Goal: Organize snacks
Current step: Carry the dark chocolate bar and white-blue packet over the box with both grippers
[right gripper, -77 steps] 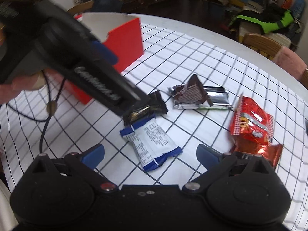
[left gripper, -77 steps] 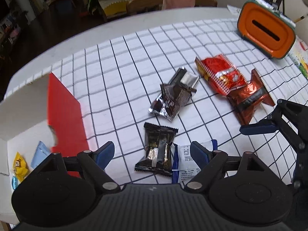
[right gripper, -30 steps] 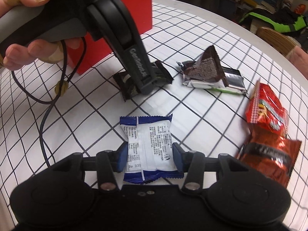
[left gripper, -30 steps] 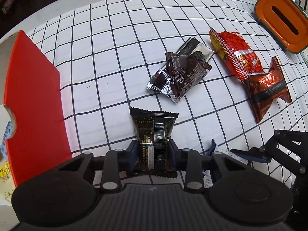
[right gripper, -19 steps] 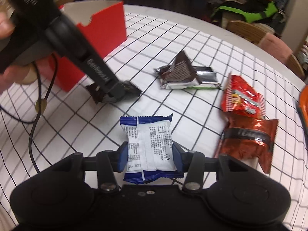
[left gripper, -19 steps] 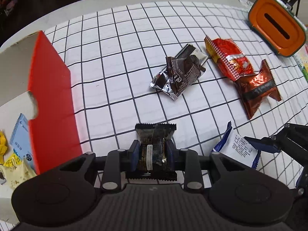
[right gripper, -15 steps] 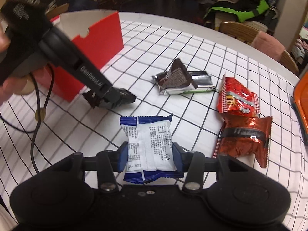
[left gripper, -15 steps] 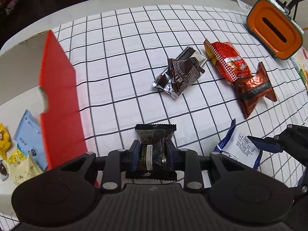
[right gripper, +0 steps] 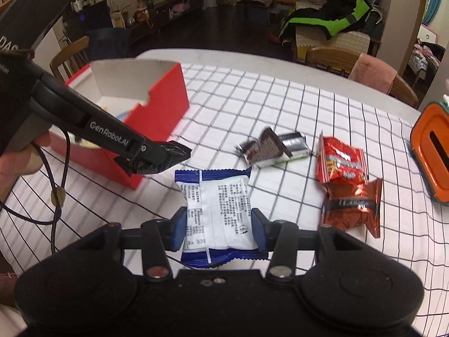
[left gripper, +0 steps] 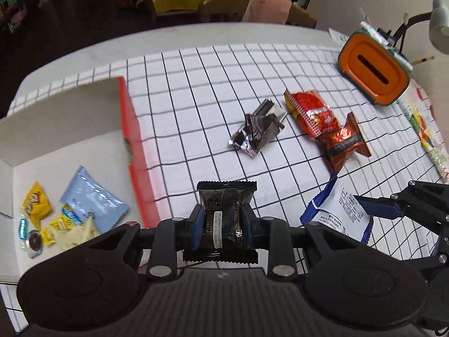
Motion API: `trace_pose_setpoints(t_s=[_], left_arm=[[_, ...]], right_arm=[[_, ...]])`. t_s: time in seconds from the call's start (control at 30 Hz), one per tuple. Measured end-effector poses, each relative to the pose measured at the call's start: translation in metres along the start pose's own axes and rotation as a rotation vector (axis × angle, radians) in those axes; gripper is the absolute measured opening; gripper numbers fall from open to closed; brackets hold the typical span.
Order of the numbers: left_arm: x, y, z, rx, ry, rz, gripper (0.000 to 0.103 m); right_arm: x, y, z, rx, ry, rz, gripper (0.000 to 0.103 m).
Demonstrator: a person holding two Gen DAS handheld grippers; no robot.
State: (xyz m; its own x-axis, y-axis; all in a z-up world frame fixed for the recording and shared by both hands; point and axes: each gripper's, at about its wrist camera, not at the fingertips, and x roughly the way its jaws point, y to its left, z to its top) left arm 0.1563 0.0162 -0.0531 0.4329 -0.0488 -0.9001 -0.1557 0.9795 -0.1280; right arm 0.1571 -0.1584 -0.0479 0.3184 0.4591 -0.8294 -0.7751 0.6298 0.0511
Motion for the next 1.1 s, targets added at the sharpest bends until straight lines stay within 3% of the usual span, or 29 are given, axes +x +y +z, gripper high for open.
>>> trace_pose_setpoints(t_s=[0.57,1.1], left_arm=[[-0.069,0.067,-0.001,-0.004,-0.115,0.030,0.028],[-0.080,0.164,-0.002,-0.074,-0.128,0.117,0.028]], right_arm=[[-0.004,0.068,0.064,-0.065,-0.069,-0.007,0.046],[0.057,0.132,0.122,-0.120,-0.033,0.016,0.046]])
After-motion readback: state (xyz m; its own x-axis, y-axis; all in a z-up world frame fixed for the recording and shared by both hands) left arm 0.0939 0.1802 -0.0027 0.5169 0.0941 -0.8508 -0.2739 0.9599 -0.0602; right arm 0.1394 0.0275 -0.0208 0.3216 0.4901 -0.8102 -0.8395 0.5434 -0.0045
